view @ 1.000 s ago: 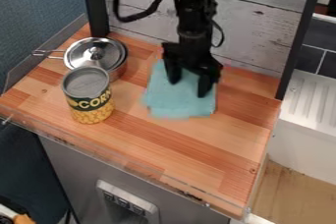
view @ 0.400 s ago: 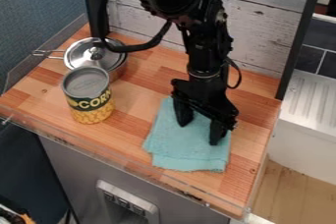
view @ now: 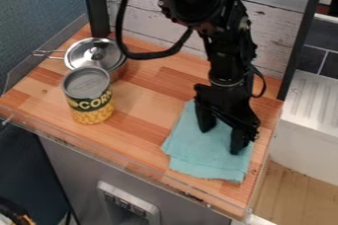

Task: Move blue cloth from top to the bottom right of the table

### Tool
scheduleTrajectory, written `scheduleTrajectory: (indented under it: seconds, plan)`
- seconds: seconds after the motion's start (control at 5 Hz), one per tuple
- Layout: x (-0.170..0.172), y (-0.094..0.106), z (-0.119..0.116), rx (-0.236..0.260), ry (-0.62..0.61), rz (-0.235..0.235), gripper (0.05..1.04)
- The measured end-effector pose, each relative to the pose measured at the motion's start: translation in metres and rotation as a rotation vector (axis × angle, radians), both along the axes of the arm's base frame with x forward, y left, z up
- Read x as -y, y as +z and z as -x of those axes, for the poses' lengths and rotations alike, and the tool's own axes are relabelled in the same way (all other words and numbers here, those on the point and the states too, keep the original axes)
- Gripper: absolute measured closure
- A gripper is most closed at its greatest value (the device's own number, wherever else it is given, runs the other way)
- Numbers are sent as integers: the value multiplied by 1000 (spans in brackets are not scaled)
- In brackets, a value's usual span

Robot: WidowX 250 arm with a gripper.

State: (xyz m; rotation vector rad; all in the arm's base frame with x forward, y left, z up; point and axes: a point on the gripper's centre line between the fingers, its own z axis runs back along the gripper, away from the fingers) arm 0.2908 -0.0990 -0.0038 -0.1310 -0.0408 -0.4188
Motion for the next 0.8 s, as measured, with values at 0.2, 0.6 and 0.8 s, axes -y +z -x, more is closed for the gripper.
scheduleTrajectory:
  seconds: [0.2,0.6,0.8]
  plan:
    - [2,3,7,-18,-22,-27,85]
    - [2,65,13,87,-15,-82,83]
    - [-2,78,15,103,0,-112,83]
